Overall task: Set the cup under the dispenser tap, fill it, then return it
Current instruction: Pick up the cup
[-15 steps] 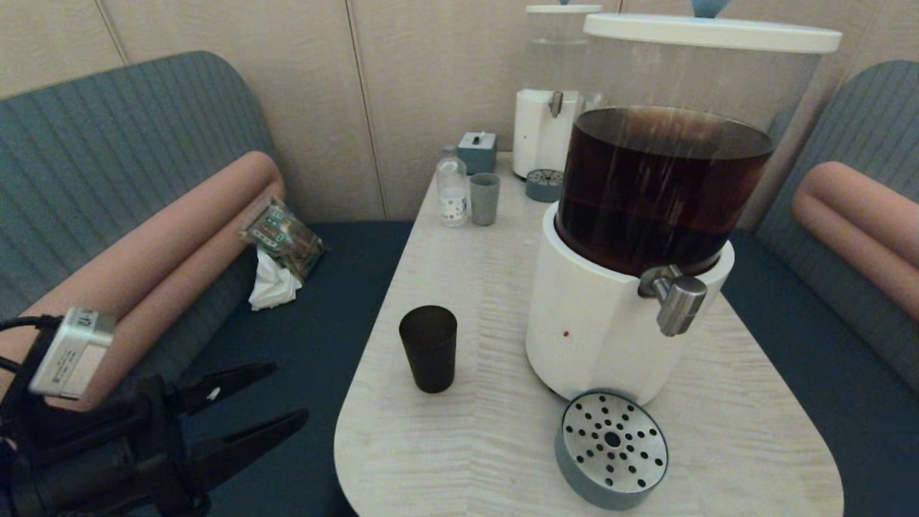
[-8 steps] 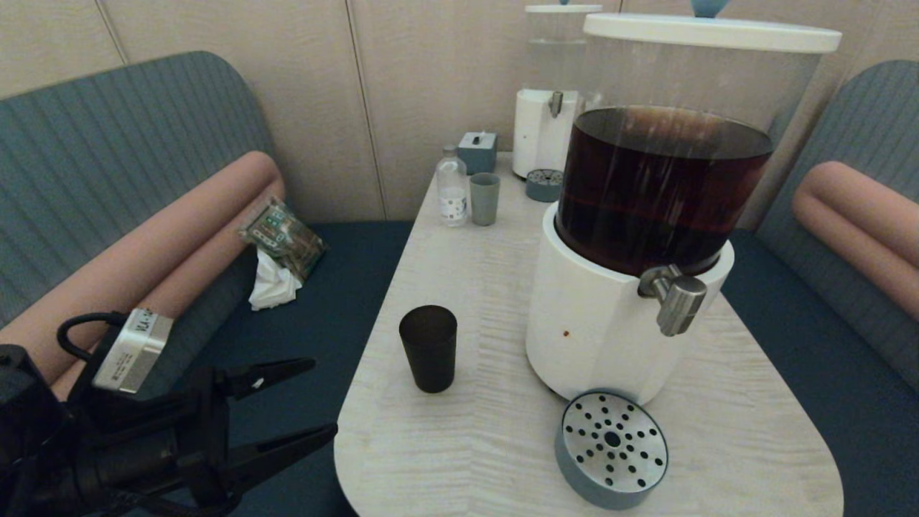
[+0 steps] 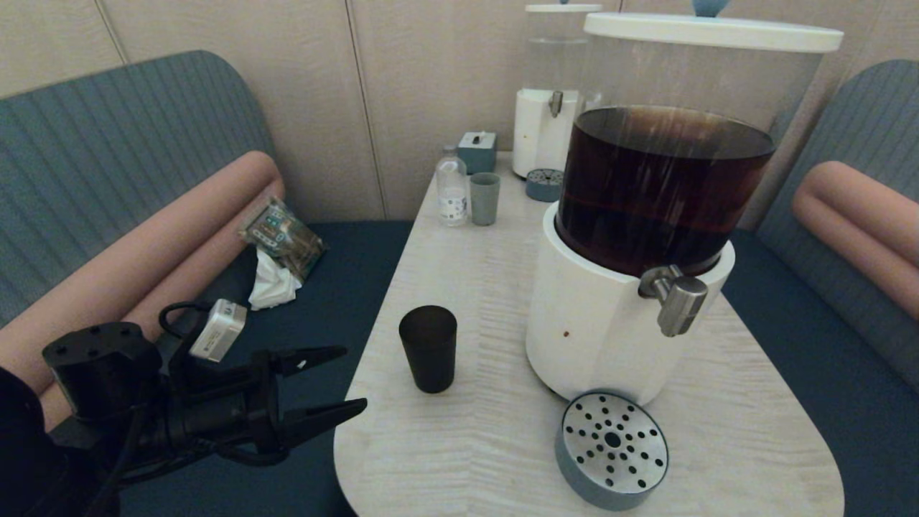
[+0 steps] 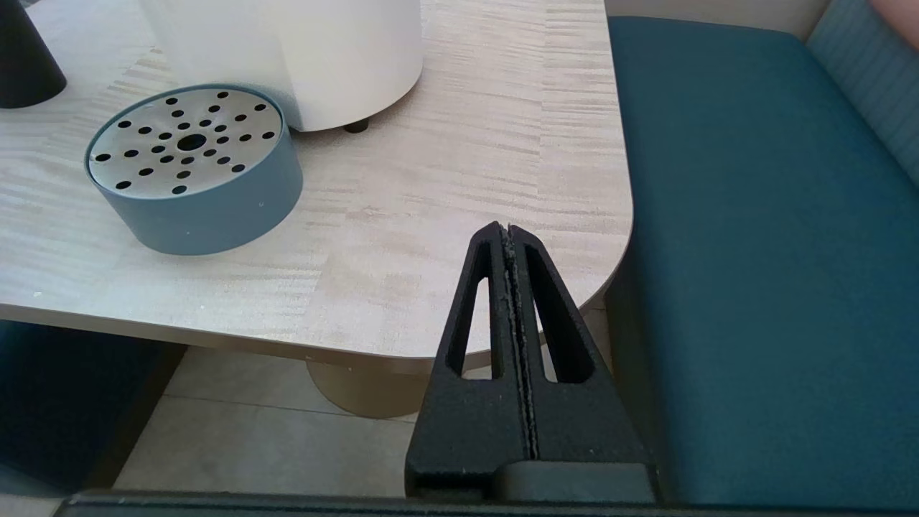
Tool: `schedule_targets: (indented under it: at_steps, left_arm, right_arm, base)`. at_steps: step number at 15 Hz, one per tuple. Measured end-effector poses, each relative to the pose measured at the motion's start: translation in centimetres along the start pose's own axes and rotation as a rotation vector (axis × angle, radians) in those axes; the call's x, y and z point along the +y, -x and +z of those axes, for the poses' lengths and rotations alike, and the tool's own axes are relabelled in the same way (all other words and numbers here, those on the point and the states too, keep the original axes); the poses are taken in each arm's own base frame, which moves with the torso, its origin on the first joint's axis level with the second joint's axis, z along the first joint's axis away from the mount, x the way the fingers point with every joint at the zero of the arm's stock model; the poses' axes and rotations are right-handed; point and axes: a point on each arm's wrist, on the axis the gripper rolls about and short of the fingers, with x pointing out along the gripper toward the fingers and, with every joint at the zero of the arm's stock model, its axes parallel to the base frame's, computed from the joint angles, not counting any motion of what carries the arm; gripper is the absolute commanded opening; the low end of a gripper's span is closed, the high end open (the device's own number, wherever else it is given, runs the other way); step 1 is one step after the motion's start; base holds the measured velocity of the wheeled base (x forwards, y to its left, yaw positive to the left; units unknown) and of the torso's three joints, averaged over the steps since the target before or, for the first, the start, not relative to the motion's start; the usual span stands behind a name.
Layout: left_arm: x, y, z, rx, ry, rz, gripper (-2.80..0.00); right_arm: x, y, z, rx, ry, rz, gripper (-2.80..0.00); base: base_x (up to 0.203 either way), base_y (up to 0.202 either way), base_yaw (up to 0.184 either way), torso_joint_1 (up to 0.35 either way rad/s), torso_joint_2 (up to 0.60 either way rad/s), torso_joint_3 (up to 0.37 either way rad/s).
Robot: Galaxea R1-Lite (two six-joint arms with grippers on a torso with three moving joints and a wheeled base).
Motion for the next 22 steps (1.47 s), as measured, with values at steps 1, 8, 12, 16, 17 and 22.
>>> schedule_targets:
  at_steps: [1, 8, 12, 16, 17, 22]
  left_arm:
    - [0.5, -0.3, -0.2, 0.002, 0.002, -0.001, 0.0]
    - [2.4, -3.3, -1.0, 0.007, -0.008, -0.06, 0.0]
    - [3.3, -5.2, -1.6, 0.011, -0.011, -0.094, 0.0]
    - [4.1, -6.2, -2.5, 0.02, -0.004, -0.104, 0.0]
    - [4.3, -6.4, -2.7, 0.019, -0.004, -0.105, 0.0]
    - [5.9, -7.6, -3.3, 0.011, -0.012, -0.101, 0.0]
  right_arm:
    - [0.0, 0.0, 0.0, 0.0, 0.0, 0.0, -2.8]
    - [0.0, 0.0, 0.0, 0.0, 0.0, 0.0, -2.8]
    - [0.0, 0.0, 0.0, 0.0, 0.0, 0.0, -2.8]
    - [0.0, 0.0, 0.0, 0.0, 0.0, 0.0, -2.8]
    - [0.0, 0.0, 0.0, 0.0, 0.0, -0.001, -2.8]
    - [0.0, 0.0, 0.0, 0.0, 0.0, 0.0, -2.8]
  base:
    - [0.0, 0.0, 0.0, 0.0, 0.0, 0.0]
    - [0.0, 0.0, 0.0, 0.0, 0.0, 0.0]
    - [0.0, 0.0, 0.0, 0.0, 0.0, 0.0]
    - [0.0, 0.0, 0.0, 0.0, 0.0, 0.0]
    - [0.0, 0.0, 0.0, 0.0, 0.0, 0.0]
    - [0.0, 0.0, 0.0, 0.0, 0.0, 0.0]
